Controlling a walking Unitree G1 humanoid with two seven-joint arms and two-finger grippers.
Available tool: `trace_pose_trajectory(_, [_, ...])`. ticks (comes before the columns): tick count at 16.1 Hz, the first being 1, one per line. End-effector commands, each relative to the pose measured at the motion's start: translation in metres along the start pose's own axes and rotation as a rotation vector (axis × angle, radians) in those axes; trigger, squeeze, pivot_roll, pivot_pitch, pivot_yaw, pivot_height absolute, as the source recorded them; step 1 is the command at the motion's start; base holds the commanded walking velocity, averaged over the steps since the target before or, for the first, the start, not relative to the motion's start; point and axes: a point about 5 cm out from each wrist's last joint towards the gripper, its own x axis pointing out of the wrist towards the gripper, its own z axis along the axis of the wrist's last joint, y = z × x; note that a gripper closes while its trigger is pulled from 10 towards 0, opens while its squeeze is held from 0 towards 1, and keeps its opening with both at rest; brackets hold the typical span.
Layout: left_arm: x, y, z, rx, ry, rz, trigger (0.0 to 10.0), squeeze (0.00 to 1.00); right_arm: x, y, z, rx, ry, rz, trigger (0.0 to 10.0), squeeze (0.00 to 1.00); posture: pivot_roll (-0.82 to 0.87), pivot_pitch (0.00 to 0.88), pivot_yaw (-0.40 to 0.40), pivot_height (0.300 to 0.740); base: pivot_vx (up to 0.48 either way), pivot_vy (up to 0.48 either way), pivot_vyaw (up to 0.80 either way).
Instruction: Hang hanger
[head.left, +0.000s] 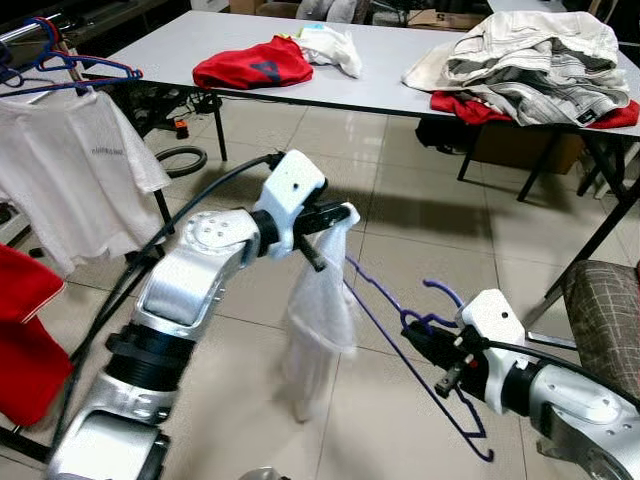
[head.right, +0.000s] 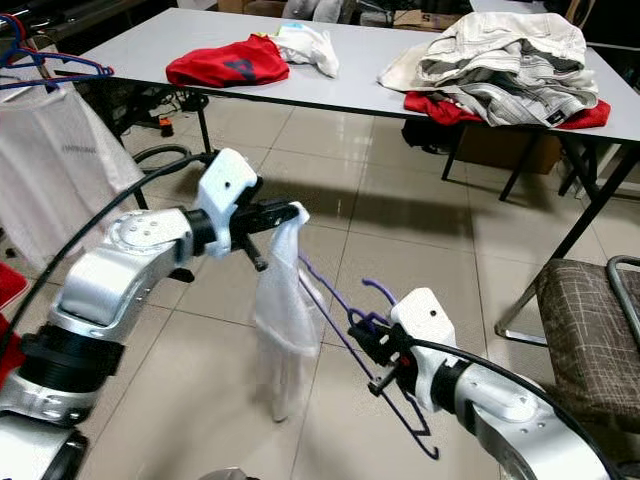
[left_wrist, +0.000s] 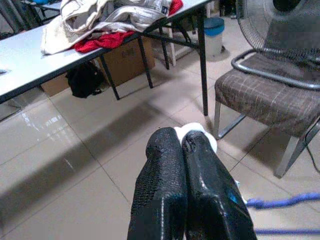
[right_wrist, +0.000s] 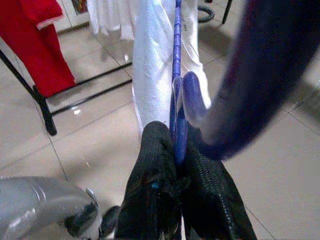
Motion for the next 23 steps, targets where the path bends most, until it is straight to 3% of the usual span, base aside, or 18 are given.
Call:
trace_pose_trajectory(1, [-0.002,-0.001,0.009,0.040,-0.026,-0.060,10.0,0.00,0.001,-0.003,-0.003,-0.008,0.023,-0.003,10.0,0.00,0.00,0.007,-0.001,0.740,0.000,0.000,0.00])
trace_pose_trajectory(4, [-0.008,-0.005,0.005,0.090,0.023,-0.167,10.0,0.00,0.001,-0.007,-0.004,-0.019,0.035,0.003,10.0,0.00,0.00,0.008,-0.002,0.740,0.000,0.000,0.00])
trace_pose_trajectory(7, [-0.017,0.007,0.002,0.185,0.081,-0.209,10.0,0.00,-0.011,-0.010,-0.016,-0.125,0.166,0.112,10.0,0.00,-0.01,0.015,-0.002,0.740,0.000,0.000,0.00])
trace_pose_trajectory(12, [-0.016,0.011,0.012,0.271,0.034,-0.249,10.0,0.00,-0.014,-0.012,-0.021,-0.183,0.237,0.193,10.0,0.00,0.00,0.026,-0.005,0.740,0.000,0.000,0.00])
trace_pose_trajectory(16, [-0.015,-0.010,0.008,0.324,0.050,-0.397,10.0,0.00,-0.006,-0.007,-0.003,-0.082,0.102,0.192,10.0,0.00,0.00,0.033,-0.004,0.740,0.000,0.000,0.00])
trace_pose_trajectory(19, [-0.012,-0.014,0.005,0.347,0.062,-0.412,10.0,0.00,-0.003,-0.003,0.004,-0.037,0.049,0.197,10.0,0.00,0.00,0.034,-0.001,0.740,0.000,0.000,0.00])
trace_pose_trajectory(21, [-0.011,-0.011,0.006,0.361,0.062,-0.397,10.0,0.00,-0.001,-0.004,-0.001,-0.018,0.087,0.158,10.0,0.00,-0.01,0.035,0.002,0.740,0.000,0.000,0.00])
trace_pose_trajectory(23, [-0.014,-0.006,0.012,0.370,0.024,-0.388,10.0,0.00,-0.005,-0.009,-0.027,-0.035,0.265,0.097,10.0,0.00,-0.01,0.035,0.007,0.740,0.000,0.000,0.00])
